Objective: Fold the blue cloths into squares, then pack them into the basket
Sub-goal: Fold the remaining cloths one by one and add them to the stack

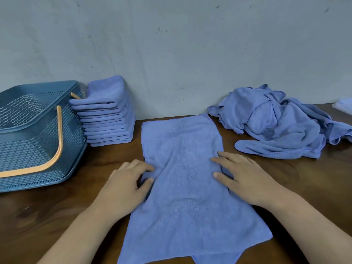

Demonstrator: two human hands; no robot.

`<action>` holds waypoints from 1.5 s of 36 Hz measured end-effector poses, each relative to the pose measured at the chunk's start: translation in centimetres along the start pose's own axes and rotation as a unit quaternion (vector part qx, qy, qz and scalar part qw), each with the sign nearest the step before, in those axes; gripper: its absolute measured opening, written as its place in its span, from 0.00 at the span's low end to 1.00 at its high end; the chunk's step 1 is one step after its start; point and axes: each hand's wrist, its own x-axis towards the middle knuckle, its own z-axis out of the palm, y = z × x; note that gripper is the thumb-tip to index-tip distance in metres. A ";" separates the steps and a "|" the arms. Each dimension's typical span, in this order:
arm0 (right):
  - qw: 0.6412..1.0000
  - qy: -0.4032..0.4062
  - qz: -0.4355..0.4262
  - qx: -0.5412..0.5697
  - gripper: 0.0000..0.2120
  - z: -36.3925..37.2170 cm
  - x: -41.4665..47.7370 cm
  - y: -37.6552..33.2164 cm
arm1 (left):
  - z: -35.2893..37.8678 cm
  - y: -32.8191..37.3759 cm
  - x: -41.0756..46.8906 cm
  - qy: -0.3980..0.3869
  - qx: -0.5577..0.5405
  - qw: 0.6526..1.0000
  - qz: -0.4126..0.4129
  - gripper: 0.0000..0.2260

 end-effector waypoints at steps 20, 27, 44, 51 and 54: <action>0.950 0.147 -0.086 0.262 0.08 0.3 -6.1 -2.6 | -1.9 4.8 -6.0 0.090 -0.169 0.974 0.125 0.05; 0.949 0.182 -0.156 0.204 0.06 0.3 -12.2 -5.2 | -1.9 6.7 -9.6 0.072 -0.099 0.967 0.224 0.05; 0.891 0.169 -0.042 0.420 0.07 -0.2 -14.8 -6.2 | 1.1 10.5 -10.3 0.091 0.027 0.964 0.250 0.09; 0.838 0.193 0.012 0.510 0.10 -1.2 -13.8 -5.8 | 0.7 9.6 -10.2 0.114 0.021 0.980 0.163 0.06; 0.806 0.210 0.023 0.554 0.14 -1.2 -14.0 -5.5 | 0.3 9.3 -10.0 0.119 -0.050 0.991 0.046 0.08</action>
